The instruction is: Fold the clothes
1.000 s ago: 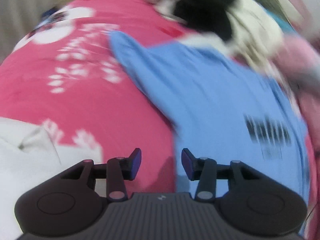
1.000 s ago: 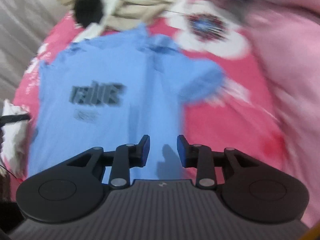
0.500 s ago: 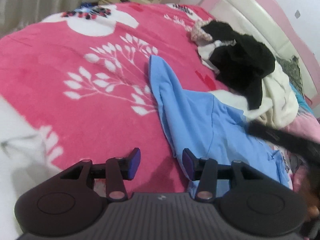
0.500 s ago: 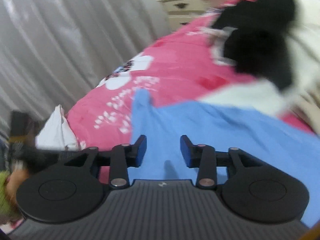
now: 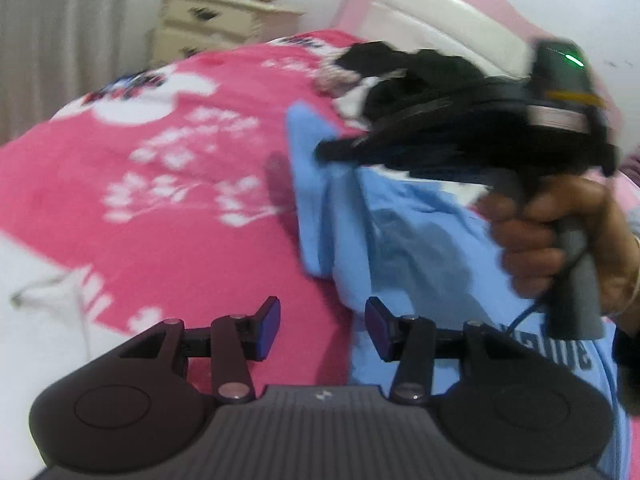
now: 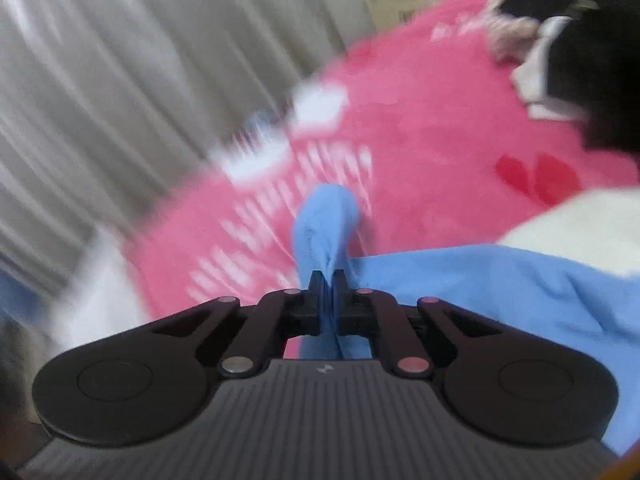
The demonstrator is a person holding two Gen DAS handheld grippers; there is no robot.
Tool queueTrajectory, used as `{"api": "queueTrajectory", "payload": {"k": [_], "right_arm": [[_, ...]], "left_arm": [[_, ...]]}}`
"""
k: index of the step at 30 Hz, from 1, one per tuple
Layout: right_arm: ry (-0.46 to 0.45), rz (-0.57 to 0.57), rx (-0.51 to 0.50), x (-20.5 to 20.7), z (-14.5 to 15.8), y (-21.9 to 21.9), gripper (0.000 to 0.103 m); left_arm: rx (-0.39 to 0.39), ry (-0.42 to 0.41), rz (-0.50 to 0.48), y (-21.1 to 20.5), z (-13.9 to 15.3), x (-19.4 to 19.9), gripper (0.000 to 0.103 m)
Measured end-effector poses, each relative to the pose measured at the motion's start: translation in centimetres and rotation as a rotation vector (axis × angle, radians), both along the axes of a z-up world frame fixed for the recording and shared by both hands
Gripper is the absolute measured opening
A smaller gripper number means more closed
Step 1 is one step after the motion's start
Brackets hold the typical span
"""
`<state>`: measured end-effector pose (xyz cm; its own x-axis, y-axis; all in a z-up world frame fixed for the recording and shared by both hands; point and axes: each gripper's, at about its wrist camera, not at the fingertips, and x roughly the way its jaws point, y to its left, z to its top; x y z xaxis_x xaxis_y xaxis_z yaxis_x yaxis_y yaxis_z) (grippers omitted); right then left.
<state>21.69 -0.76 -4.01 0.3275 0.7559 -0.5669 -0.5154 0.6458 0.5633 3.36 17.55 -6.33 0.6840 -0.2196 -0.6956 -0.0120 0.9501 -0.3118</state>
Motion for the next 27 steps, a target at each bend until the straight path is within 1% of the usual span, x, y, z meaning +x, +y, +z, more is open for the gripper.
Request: {"api": "queueTrajectory", "payload": {"k": [1, 2, 4, 5, 7, 9, 11, 13, 15, 17, 19, 21, 22, 23, 24, 25, 27], "right_arm": [[0.004, -0.021, 0.064, -0.4, 0.4, -2.2, 0.002], [0.015, -0.048, 0.098, -1.0, 0.6, -4.5, 0.002], [0.063, -0.091, 0.125, -1.8, -0.1, -8.0, 0.003], [0.104, -0.111, 0.135, -2.1, -0.9, -9.5, 0.006], [0.188, -0.164, 0.129, -2.7, -2.8, -12.4, 0.007], [0.257, -0.227, 0.134, -3.2, -4.3, -14.7, 0.007], [0.305, -0.278, 0.161, -3.6, -5.1, -16.5, 0.010], [0.321, -0.326, 0.167, -3.9, -5.0, -17.9, 0.011], [0.317, -0.358, 0.182, -4.1, -4.5, -19.3, 0.015], [0.310, -0.375, 0.203, -4.1, -3.9, -20.2, 0.024], [0.315, -0.391, 0.238, -3.6, -3.6, -20.5, 0.028], [0.333, -0.403, 0.277, -2.9, -3.7, -20.4, 0.029], [0.343, -0.403, 0.286, -2.5, -3.9, -20.1, 0.031], [0.353, -0.399, 0.289, -2.3, -4.0, -19.6, 0.033], [0.362, -0.396, 0.289, -2.0, -4.1, -19.3, 0.033], [0.367, -0.395, 0.282, -1.8, -4.2, -19.0, 0.034], [0.375, -0.398, 0.270, -1.4, -4.2, -18.4, 0.035]], "left_arm": [[0.010, -0.011, -0.030, -0.5, 0.2, 0.1, 0.050], [0.018, -0.016, -0.050, -0.9, 0.3, 0.2, 0.051], [0.017, -0.021, -0.085, -1.5, 0.4, 0.6, 0.051], [0.014, -0.023, -0.096, -1.8, 0.4, 0.9, 0.051], [0.010, -0.025, -0.121, -2.5, 0.2, 1.4, 0.051], [0.016, -0.029, -0.140, -3.0, 0.0, 1.9, 0.052], [0.018, -0.025, -0.148, -3.5, -0.3, 2.5, 0.052], [0.004, -0.020, -0.131, -3.6, -0.7, 3.3, 0.051], [-0.015, -0.014, -0.111, -3.6, -1.2, 4.1, 0.051], [-0.016, -0.012, -0.107, -3.8, -1.7, 5.2, 0.051], [0.000, -0.013, -0.113, -4.2, -2.3, 6.4, 0.048], [0.027, -0.015, -0.126, -4.7, -2.9, 7.5, 0.040], [0.032, -0.021, -0.123, -4.9, -3.1, 7.8, 0.035], [0.029, -0.032, -0.122, -5.1, -3.1, 7.9, 0.023], [0.024, -0.050, -0.131, -5.3, -2.9, 7.7, 0.014], [0.029, -0.079, -0.143, -5.5, -2.5, 7.3, 0.012], [0.065, -0.146, -0.192, -6.3, -1.7, 6.1, 0.008]]}}
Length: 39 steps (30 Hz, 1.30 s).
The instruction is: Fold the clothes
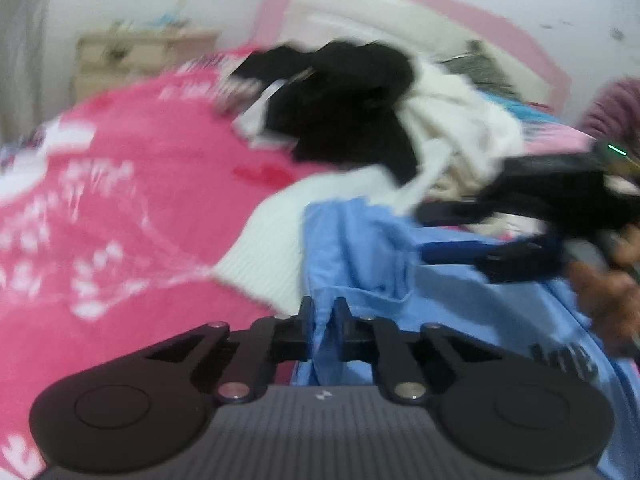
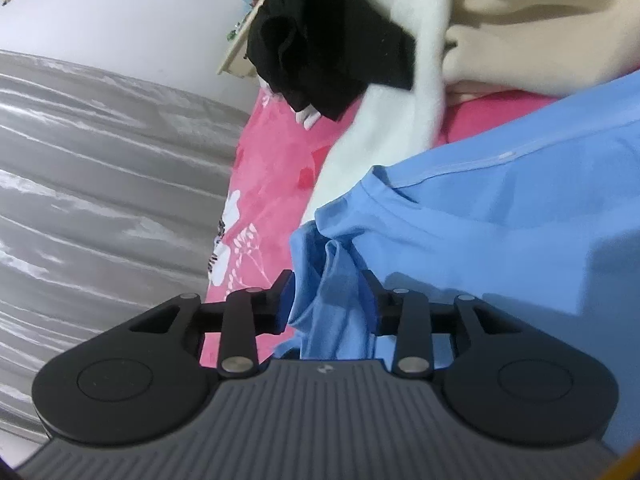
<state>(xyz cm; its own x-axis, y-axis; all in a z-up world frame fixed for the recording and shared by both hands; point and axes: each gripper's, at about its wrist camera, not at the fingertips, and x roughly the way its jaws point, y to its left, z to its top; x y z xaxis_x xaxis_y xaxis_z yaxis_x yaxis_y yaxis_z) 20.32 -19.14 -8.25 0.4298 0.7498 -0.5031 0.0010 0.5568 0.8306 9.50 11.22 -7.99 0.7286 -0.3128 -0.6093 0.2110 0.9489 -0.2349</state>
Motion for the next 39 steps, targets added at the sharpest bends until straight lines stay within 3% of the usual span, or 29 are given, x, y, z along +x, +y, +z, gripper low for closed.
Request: {"api": "queueTrajectory", "payload": {"k": [5, 10, 15, 24, 26, 27, 29, 31, 36, 39], "right_arm": [[0.007, -0.010, -0.026, 0.3, 0.4, 0.4, 0.038], [0.009, -0.003, -0.071, 0.1, 0.6, 0.3, 0.040], [0.042, 0.007, -0.113, 0.5, -0.5, 0.9, 0.040], [0.066, 0.062, -0.162, 1.0, -1.2, 2.2, 0.039], [0.065, 0.057, -0.164, 1.2, -1.3, 2.1, 0.036], [0.062, 0.057, -0.167, 1.1, -1.3, 2.0, 0.032], [0.045, 0.058, -0.178, 0.7, -1.0, 1.9, 0.009], [0.023, 0.067, -0.171, 0.0, -0.6, 1.4, 0.006], [0.026, 0.077, -0.167, -1.4, -0.2, -0.1, 0.004], [0.045, 0.082, -0.154, -2.0, -0.5, -0.6, 0.004]], "left_arm": [[0.049, -0.114, -0.126, -1.8, 2.1, -3.3, 0.007], [0.246, -0.224, -0.228, -4.1, 2.5, -6.4, 0.008], [0.364, -0.217, -0.309, -5.8, 1.2, -7.7, 0.017], [0.427, -0.255, -0.344, -7.5, 0.5, -8.0, 0.037], [0.446, -0.278, -0.350, -8.0, 0.4, -7.9, 0.037], [0.454, -0.287, -0.353, -8.2, 0.4, -7.9, 0.036], [0.437, -0.283, -0.359, -8.4, 0.4, -7.8, 0.031], [0.418, -0.282, -0.372, -8.5, 0.5, -8.1, 0.021], [0.428, -0.273, -0.441, -9.2, -0.4, -9.1, 0.010], [0.405, -0.242, -0.420, -9.3, -0.9, -9.0, 0.006]]}}
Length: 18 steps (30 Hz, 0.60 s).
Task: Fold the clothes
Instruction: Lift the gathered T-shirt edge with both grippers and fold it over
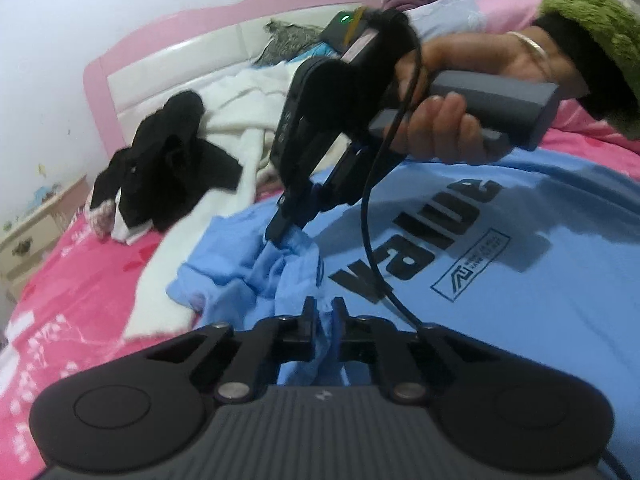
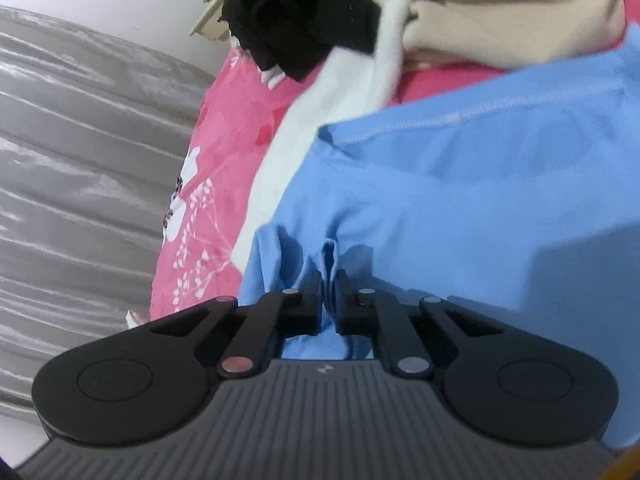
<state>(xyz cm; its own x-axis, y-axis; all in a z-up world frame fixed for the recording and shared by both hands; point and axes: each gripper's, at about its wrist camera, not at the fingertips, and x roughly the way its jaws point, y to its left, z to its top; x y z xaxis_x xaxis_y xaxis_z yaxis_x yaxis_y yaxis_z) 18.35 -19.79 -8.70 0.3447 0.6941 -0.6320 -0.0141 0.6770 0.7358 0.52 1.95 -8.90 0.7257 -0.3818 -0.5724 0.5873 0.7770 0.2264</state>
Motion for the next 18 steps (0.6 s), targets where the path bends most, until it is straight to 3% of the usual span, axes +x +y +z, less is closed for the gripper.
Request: {"api": "queueTrajectory", "payload": {"k": [3, 8, 13, 18], "right_arm": [[-0.018, -0.008, 0.096, -0.4, 0.5, -0.2, 0.002], [-0.141, -0.006, 0.283, 0.2, 3.3, 0.5, 0.002], [-0.216, 0.038, 0.314, 3.0, 5.3, 4.8, 0.002], [-0.281, 0.134, 0.278, 6.7, 6.4, 11.9, 0.002]], "left_arm": [[-0.098, 0.029, 0.052, 1.0, 0.9, 0.1, 0.005], [-0.307, 0.054, 0.152, 4.6, 4.5, 0.2, 0.005], [-0.571, 0.127, 0.381, 11.9, 6.6, 2.8, 0.005], [-0.649, 0.176, 0.618, 19.1, 5.8, 4.6, 0.005]]}}
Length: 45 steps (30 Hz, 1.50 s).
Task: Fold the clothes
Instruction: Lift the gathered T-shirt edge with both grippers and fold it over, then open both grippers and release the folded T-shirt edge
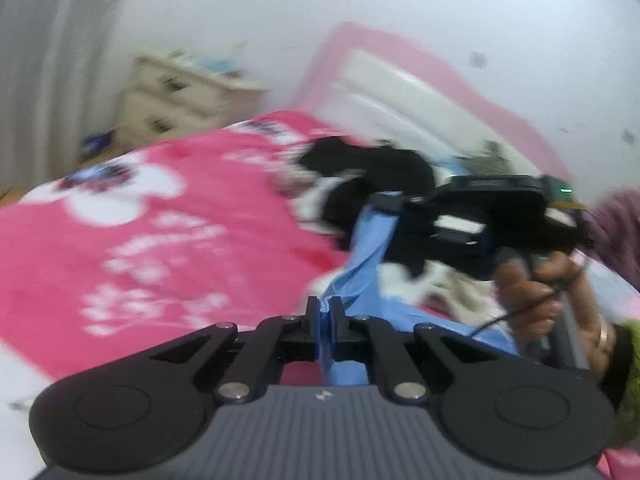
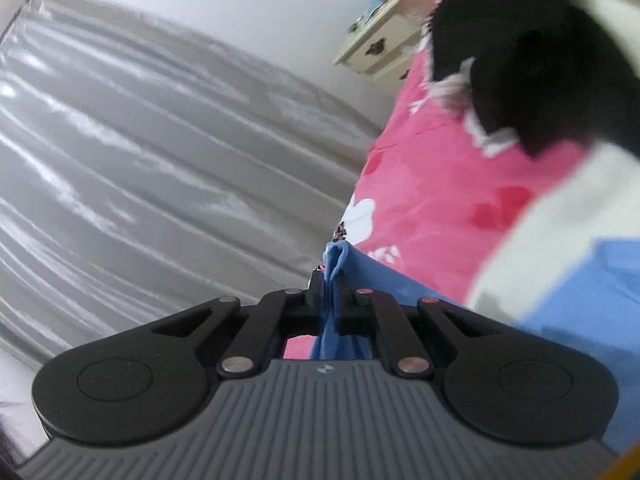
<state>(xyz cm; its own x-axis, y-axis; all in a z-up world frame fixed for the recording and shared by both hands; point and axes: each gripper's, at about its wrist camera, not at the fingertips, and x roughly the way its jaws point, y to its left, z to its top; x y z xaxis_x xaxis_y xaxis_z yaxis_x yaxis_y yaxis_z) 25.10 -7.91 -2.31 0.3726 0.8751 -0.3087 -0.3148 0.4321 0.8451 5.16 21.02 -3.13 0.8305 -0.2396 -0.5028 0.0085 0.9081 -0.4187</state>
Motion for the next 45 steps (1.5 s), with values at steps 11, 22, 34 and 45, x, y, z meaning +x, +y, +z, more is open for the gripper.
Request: {"api": "queueTrajectory", "payload": {"k": [11, 22, 34, 45], "right_arm": [[-0.137, 0.219, -0.254, 2.6, -2.8, 13.5, 0.003], [-0.003, 0.228, -0.247, 6.0, -8.9, 16.4, 0.005], [-0.052, 0.095, -0.165, 6.7, -0.9, 4.0, 0.048], [-0.179, 0.110, -0.657, 1.2, -0.2, -7.0, 0.051]], "left_arm": [[-0.061, 0.210, 0.206, 5.6, -4.3, 0.0, 0.005], [-0.009, 0.296, 0.255, 5.3, -5.5, -0.2, 0.005], [0.126, 0.302, 0.393, 5.3, -4.3, -0.6, 0.017], [0.285, 0.152, 0.175, -1.1, -2.4, 3.1, 0.039]]}}
